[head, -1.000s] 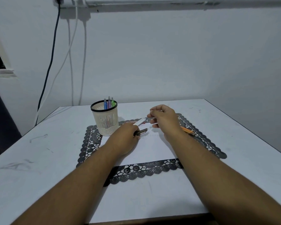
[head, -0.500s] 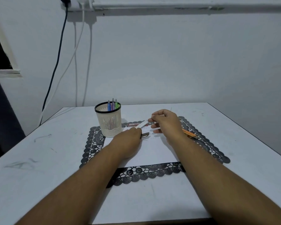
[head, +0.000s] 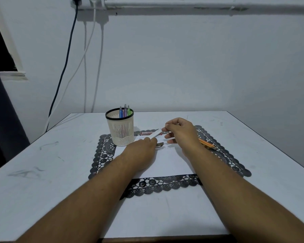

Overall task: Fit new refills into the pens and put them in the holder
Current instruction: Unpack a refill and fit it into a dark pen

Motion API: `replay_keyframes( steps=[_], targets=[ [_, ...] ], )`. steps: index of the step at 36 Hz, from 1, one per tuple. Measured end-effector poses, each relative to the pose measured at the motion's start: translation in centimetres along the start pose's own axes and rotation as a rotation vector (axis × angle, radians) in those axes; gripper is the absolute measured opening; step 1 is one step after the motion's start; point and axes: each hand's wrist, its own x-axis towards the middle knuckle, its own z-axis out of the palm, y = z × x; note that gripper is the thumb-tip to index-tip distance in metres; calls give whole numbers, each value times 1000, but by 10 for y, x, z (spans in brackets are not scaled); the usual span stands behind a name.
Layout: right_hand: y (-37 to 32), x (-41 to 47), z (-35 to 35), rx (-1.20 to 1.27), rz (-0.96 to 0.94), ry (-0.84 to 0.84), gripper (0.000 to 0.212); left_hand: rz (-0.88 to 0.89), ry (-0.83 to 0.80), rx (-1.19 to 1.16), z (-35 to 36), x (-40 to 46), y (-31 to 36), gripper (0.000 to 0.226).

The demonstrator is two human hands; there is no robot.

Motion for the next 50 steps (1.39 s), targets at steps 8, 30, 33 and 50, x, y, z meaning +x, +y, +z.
replay_keyframes(
  steps=[8, 30, 33, 50],
  targets=[
    [1, 0, 0, -16, -13, -4, 7, 47, 47, -131, 0, 5, -8, 23],
    [-3, -7, 6, 164, -27, -26, 4, -53, 268, -524, -6, 7, -21, 20],
    [-6, -10, 9, 178, -65, -36, 5, -54, 289, -577, -8, 5, -18, 22],
    [-10, -14, 13, 172, -220, -13, 4, -71, 326, -718, -9, 1, -13, 33]
  ],
)
